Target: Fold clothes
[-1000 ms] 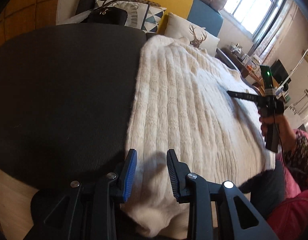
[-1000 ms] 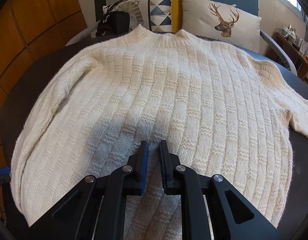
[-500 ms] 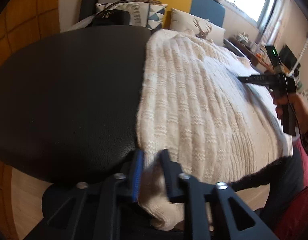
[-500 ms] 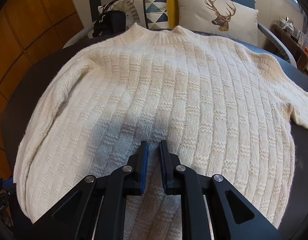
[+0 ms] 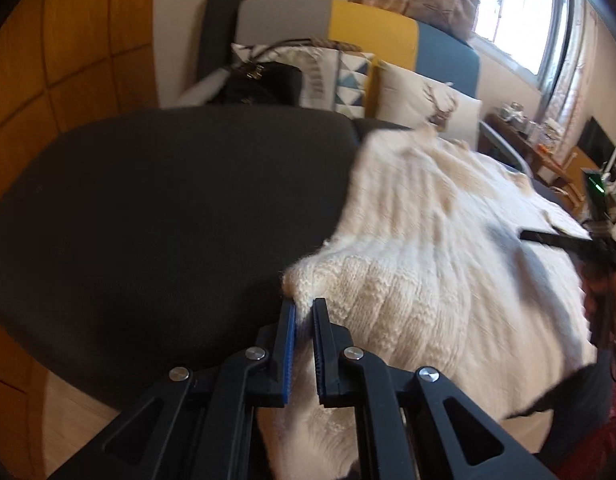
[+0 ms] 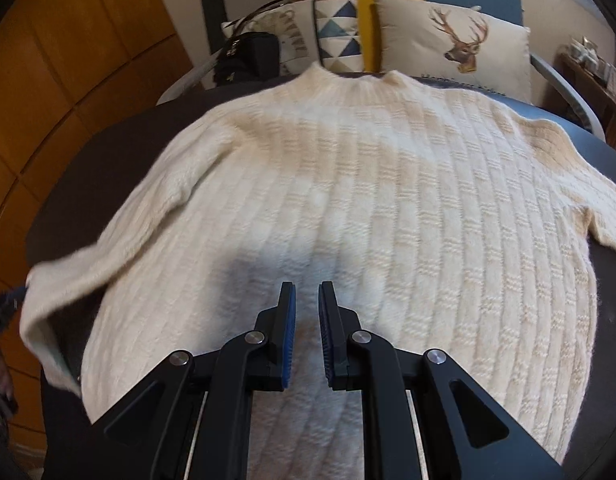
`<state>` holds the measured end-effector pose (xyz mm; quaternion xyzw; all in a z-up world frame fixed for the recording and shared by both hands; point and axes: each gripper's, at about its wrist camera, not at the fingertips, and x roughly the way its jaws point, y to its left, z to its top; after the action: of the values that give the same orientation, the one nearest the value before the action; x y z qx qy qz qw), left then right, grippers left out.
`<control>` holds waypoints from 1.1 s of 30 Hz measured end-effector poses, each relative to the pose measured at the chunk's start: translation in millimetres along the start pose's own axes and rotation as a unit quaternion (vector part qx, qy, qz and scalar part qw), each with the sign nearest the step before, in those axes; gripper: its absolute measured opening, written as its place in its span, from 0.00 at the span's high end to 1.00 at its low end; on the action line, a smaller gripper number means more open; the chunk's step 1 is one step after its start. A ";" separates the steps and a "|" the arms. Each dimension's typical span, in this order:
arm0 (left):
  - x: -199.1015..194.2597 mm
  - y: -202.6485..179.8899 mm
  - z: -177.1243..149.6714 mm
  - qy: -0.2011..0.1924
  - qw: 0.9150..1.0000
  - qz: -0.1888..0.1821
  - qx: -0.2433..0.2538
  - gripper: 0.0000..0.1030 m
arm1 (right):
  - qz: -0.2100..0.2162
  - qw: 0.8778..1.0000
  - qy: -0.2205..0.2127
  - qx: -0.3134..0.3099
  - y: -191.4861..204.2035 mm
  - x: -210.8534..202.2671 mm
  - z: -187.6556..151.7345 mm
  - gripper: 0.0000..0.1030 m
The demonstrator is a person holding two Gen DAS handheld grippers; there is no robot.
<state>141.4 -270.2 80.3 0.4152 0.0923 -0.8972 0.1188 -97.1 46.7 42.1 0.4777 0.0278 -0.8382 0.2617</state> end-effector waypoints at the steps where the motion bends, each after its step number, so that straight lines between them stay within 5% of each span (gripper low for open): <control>1: 3.4 6.9 7.5 0.001 1.000 0.014 0.006 0.93 | 0.004 1.000 0.003 -0.005 4.4 1.2 -2.1 0.88; 8: 50.0 51.2 66.6 0.019 0.991 0.123 0.053 0.93 | -0.006 0.999 0.033 -0.040 17.6 17.4 -17.6 0.87; 18: 153.0 77.5 128.9 0.074 0.955 0.256 0.129 0.93 | -0.005 0.997 0.047 -0.061 15.3 22.6 -16.6 0.87; 24: 201.2 82.8 134.7 0.116 0.931 0.305 0.164 0.92 | 0.003 0.997 0.049 -0.065 9.2 25.9 -15.2 0.87; 30: 211.1 68.5 124.3 0.105 0.908 0.347 0.211 0.88 | 0.004 0.997 0.042 -0.061 7.0 27.7 -16.3 0.87; 33: 182.3 68.4 135.3 0.066 0.930 0.331 0.148 0.85 | 0.008 0.998 0.041 -0.055 4.8 27.8 -16.7 0.87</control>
<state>-50.9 -396.2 22.3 0.4935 -0.1764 -0.7811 0.3395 -93.0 36.1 11.4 0.4964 0.0806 -0.8130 0.2934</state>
